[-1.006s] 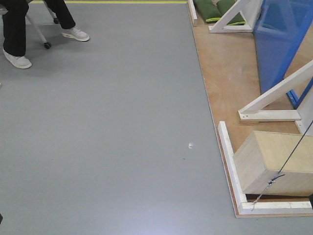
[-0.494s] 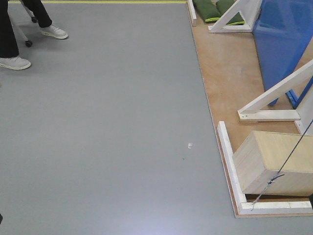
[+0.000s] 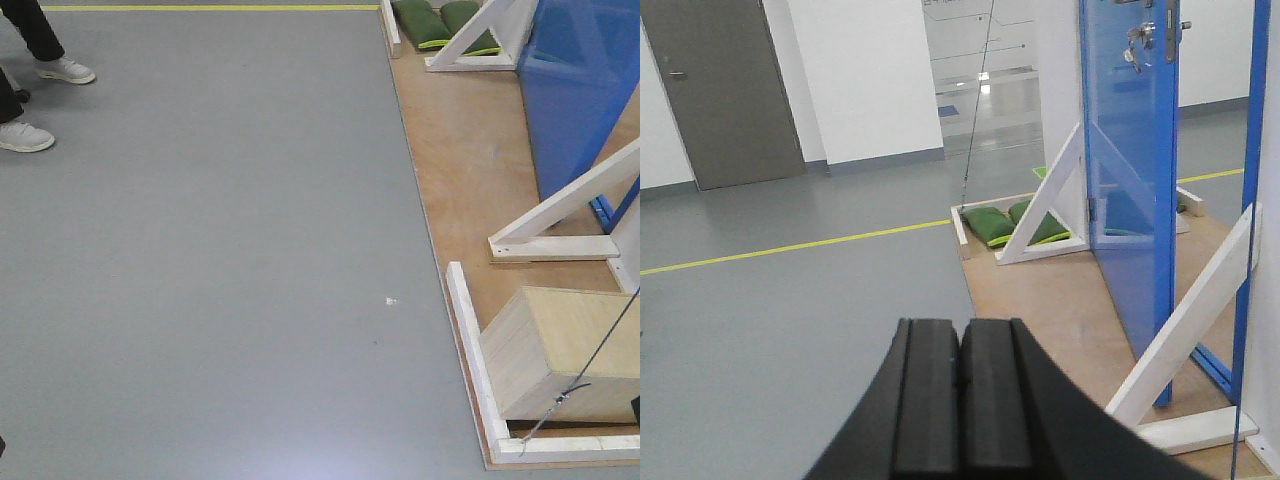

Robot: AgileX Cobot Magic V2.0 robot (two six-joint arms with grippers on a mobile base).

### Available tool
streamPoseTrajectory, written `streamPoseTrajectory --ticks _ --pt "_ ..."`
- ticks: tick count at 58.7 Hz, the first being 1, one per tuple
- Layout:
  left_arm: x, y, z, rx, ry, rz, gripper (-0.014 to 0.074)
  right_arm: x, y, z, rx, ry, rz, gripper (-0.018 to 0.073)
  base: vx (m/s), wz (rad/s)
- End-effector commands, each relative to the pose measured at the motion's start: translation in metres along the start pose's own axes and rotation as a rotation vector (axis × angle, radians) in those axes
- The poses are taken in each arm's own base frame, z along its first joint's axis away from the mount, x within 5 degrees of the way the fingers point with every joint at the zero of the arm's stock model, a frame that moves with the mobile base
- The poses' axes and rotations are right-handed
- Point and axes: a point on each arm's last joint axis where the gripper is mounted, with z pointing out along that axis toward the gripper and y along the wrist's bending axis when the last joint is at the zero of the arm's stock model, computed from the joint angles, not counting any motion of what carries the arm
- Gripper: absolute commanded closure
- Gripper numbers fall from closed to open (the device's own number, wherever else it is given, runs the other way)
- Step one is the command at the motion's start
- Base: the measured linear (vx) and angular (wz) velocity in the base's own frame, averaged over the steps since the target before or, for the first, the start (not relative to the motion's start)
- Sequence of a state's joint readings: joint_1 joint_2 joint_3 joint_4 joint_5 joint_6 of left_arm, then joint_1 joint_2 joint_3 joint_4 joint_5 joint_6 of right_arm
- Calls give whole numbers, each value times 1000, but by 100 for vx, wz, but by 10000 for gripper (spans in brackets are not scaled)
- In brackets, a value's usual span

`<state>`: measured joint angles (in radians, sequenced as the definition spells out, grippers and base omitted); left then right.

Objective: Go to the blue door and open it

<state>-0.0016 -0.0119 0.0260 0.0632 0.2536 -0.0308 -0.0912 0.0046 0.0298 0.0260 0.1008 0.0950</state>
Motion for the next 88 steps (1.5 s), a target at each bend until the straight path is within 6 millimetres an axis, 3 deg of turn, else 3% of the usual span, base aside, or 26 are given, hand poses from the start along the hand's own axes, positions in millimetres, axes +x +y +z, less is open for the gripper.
streamPoseTrajectory --ticks 1,35,88 --pt "-16 0 -4 9 -115 -7 524 -6 0 1 0 -75 -5 547 19 0" --pt "-16 0 -4 9 -115 -7 524 -6 0 1 0 -75 -5 547 26 -13" --pt "-16 0 -4 9 -115 -7 524 -6 0 1 0 -75 -5 547 40 15"
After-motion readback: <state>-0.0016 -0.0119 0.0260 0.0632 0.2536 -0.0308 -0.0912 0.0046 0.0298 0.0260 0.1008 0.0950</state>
